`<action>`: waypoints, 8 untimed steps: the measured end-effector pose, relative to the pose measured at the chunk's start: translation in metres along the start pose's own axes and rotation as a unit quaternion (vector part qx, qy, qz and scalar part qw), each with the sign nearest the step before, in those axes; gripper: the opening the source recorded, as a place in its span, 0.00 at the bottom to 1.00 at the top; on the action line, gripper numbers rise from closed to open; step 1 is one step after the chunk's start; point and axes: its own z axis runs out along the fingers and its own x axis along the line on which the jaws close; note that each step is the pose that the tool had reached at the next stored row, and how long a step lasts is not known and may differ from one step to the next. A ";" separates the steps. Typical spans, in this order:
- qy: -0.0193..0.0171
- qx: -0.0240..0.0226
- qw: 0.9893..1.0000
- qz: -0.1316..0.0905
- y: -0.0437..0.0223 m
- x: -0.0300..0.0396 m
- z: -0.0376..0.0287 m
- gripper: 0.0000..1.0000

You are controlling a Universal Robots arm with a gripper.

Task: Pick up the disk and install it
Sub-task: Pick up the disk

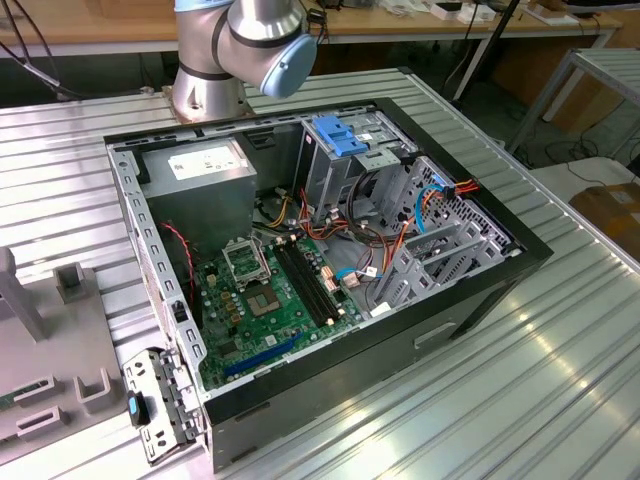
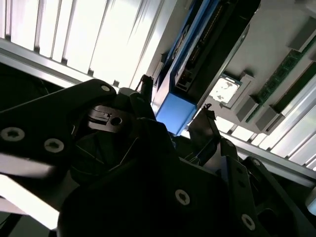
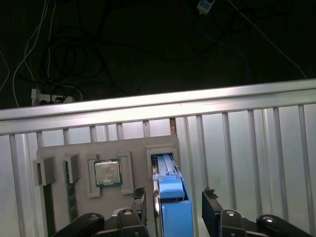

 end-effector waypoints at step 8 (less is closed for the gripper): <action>0.000 0.002 1.000 -0.004 0.0004 0.0001 0.0031 0.49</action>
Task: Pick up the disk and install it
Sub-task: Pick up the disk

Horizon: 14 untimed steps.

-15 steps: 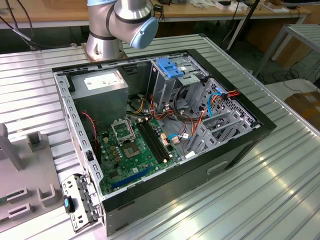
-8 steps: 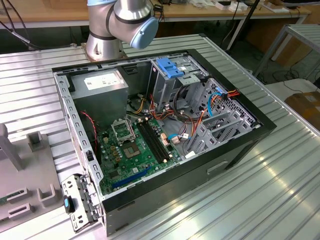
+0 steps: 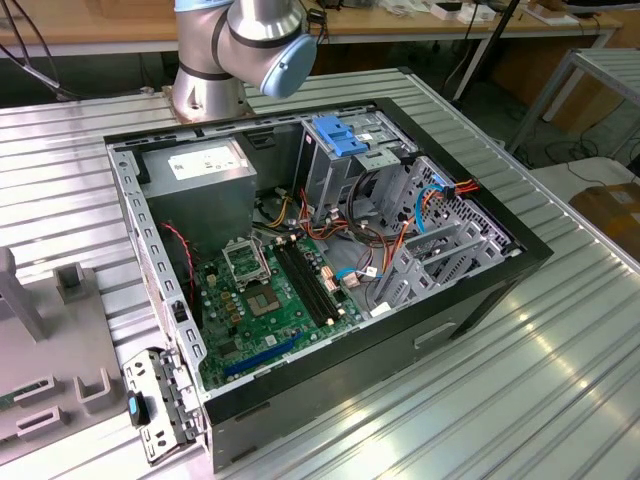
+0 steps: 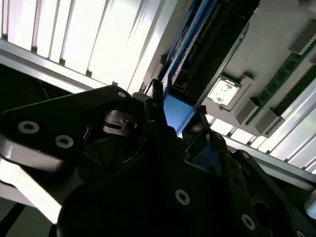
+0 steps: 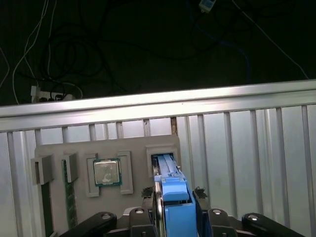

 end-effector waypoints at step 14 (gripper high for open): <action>0.000 0.000 1.000 0.000 0.0000 0.0000 0.0009 0.45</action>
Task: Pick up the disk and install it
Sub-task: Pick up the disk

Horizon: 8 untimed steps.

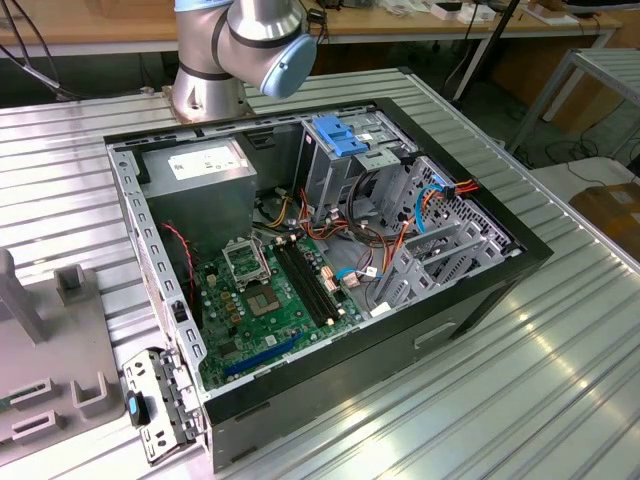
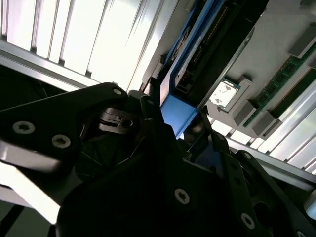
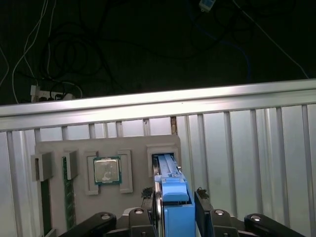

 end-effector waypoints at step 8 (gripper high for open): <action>0.000 0.000 1.000 0.000 0.0001 0.0002 0.0044 0.38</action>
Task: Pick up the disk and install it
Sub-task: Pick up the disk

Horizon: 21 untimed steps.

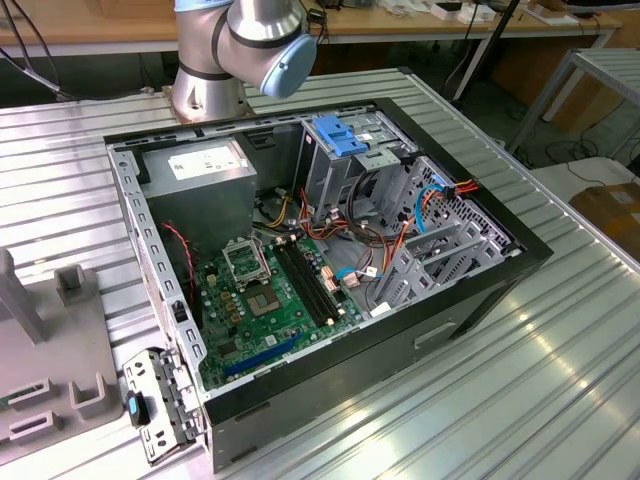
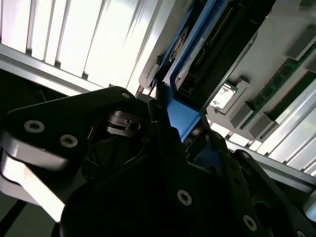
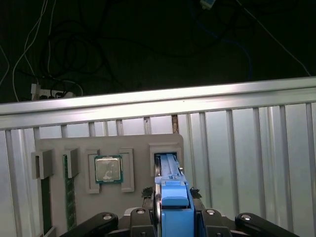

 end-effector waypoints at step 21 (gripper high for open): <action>0.000 -0.001 1.000 -0.025 -0.0002 0.0019 0.0000 0.37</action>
